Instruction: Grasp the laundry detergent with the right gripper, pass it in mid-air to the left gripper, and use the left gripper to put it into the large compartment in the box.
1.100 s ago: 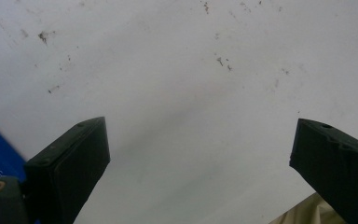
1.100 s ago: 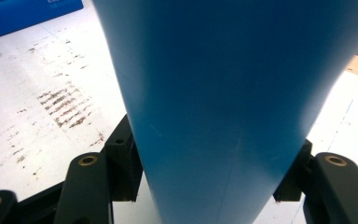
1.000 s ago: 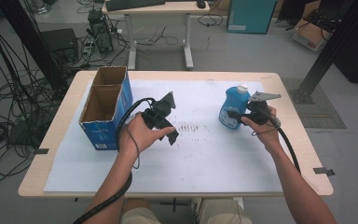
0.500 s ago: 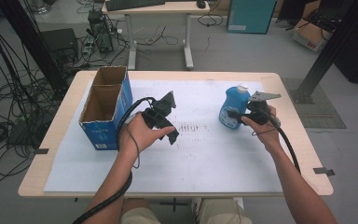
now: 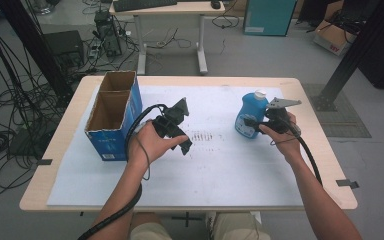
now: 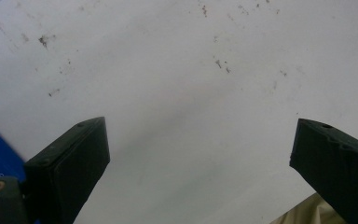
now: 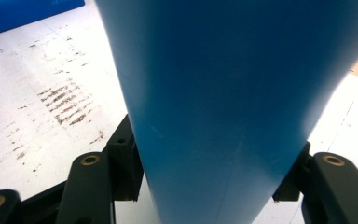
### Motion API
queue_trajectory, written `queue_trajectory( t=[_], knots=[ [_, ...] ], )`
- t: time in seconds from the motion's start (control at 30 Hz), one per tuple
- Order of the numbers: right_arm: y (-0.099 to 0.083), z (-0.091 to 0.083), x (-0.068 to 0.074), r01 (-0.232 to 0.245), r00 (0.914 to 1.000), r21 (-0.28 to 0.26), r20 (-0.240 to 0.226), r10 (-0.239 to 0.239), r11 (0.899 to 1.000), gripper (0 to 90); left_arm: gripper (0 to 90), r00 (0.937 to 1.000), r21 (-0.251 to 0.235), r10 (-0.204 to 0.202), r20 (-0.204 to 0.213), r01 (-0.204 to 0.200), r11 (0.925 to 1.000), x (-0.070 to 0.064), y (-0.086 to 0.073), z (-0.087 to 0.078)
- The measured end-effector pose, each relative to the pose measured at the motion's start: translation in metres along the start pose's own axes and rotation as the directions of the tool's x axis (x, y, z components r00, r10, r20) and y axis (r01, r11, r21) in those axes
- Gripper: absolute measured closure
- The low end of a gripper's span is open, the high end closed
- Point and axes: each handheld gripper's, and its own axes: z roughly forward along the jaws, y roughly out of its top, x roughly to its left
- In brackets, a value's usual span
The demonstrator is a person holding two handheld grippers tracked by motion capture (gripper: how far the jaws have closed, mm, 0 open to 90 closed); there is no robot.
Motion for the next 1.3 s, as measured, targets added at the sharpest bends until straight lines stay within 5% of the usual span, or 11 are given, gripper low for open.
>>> queue_trajectory(
  t=[1.3],
  knots=[
    [-0.0007, -0.0005, 0.0011, 0.003, 1.0, -0.004, 0.007, -0.003, 1.0, 45.6, 5.0, 1.0, -0.007, 0.003, 0.001, -0.003, 1.0, -0.0014, 0.0038, 0.0005]
  ],
)
